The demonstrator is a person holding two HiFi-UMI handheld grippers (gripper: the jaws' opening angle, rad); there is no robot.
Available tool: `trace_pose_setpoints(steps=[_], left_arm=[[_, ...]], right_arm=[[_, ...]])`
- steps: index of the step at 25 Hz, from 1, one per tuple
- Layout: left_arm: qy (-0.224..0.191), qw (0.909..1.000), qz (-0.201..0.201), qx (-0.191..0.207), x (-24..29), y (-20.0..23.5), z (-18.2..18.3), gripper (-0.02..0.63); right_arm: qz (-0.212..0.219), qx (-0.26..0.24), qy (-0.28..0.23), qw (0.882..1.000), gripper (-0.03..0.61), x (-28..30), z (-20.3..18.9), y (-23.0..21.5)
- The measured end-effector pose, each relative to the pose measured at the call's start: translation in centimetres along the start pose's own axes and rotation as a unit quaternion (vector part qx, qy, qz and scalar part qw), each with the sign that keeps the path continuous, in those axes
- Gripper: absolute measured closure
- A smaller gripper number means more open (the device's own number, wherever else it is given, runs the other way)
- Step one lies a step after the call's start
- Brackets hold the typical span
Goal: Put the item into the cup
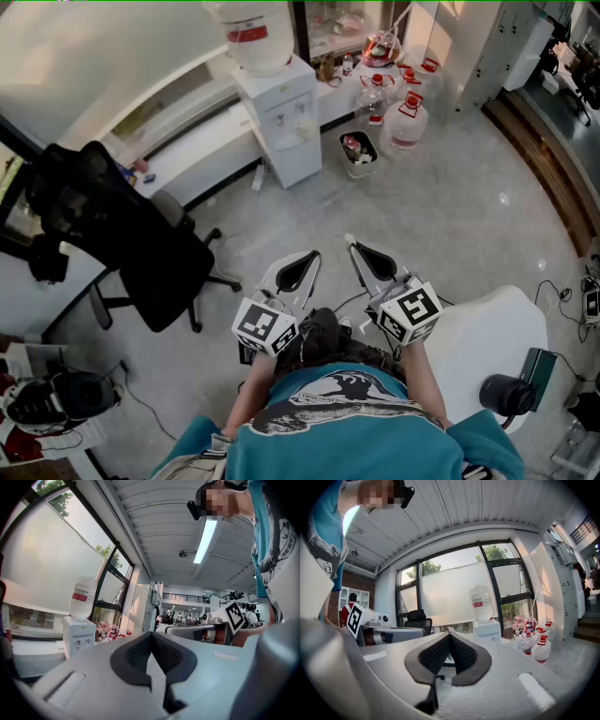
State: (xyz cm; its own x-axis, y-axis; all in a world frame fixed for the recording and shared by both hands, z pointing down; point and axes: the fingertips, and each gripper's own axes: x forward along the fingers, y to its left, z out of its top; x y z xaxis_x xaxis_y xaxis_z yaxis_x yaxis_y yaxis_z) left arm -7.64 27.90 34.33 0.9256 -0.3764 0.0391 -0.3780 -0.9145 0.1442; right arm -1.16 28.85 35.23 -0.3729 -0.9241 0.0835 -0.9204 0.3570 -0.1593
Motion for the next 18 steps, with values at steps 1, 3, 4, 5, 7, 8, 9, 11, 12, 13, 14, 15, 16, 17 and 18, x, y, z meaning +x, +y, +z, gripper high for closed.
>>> trace_pose_setpoints(steps=[1,3,4,5,7,8,9,11,12,13,14,15,16,17,18], left_arm=[[-0.001,1.0,-0.001,0.001,0.2,0.0,-0.2,0.605],[-0.001,1.0,-0.001,0.004,0.4,0.0,-0.2,0.604],[0.0,1.0,-0.001,0.005,0.5,-0.1,-0.1,0.604],[0.0,1.0,0.001,0.006,0.5,-0.1,0.0,0.605],[-0.004,1.0,0.001,0.005,0.6,-0.1,0.1,0.606],[-0.004,1.0,0.002,0.005,0.7,-0.1,0.2,0.606],[-0.002,1.0,0.002,0.005,0.7,-0.2,0.3,0.606],[-0.001,1.0,0.003,0.006,0.6,-0.3,0.1,0.606],[0.0,1.0,0.003,0.006,0.5,-0.4,-0.1,0.606],[0.001,1.0,0.003,0.006,0.5,-0.4,-0.2,0.606],[0.002,1.0,0.003,0.005,0.4,-0.3,-0.4,0.606],[0.002,1.0,0.003,0.002,0.4,-0.1,-0.5,0.606],[0.002,1.0,0.003,-0.002,0.6,0.1,-0.7,0.606],[0.002,1.0,0.002,-0.008,0.7,0.2,-0.7,0.606],[0.001,0.9999,0.001,-0.013,1.0,0.4,-0.8,0.606]], right_arm=[[-0.002,0.003,-0.001,1.0,0.575,-0.1,0.0,-0.2],[-0.002,0.007,-0.003,1.0,0.575,-0.3,0.1,-0.6],[0.0,0.007,-0.003,1.0,0.575,-0.4,0.0,-0.6],[0.002,0.007,-0.003,1.0,0.577,-0.4,0.0,-0.5],[0.004,0.005,-0.005,1.0,0.577,-0.5,0.0,-0.5],[0.004,0.006,-0.007,1.0,0.577,-0.5,0.2,-0.5],[0.005,0.008,-0.01,1.0,0.575,-0.5,0.3,-0.5],[0.009,0.012,-0.013,1.0,0.575,-0.4,0.5,-0.4],[0.011,0.013,-0.013,1.0,0.575,-0.4,0.5,-0.4],[0.012,0.014,-0.013,1.0,0.575,-0.4,0.5,-0.3],[0.013,0.014,-0.012,1.0,0.577,-0.3,0.4,-0.2],[0.014,0.015,-0.012,1.0,0.577,-0.2,0.3,-0.1],[0.014,0.016,-0.01,1.0,0.575,-0.1,0.1,-0.1],[0.015,0.017,-0.008,1.0,0.575,0.0,0.0,-0.2],[0.016,0.017,-0.005,1.0,0.575,0.2,0.0,-0.2]])
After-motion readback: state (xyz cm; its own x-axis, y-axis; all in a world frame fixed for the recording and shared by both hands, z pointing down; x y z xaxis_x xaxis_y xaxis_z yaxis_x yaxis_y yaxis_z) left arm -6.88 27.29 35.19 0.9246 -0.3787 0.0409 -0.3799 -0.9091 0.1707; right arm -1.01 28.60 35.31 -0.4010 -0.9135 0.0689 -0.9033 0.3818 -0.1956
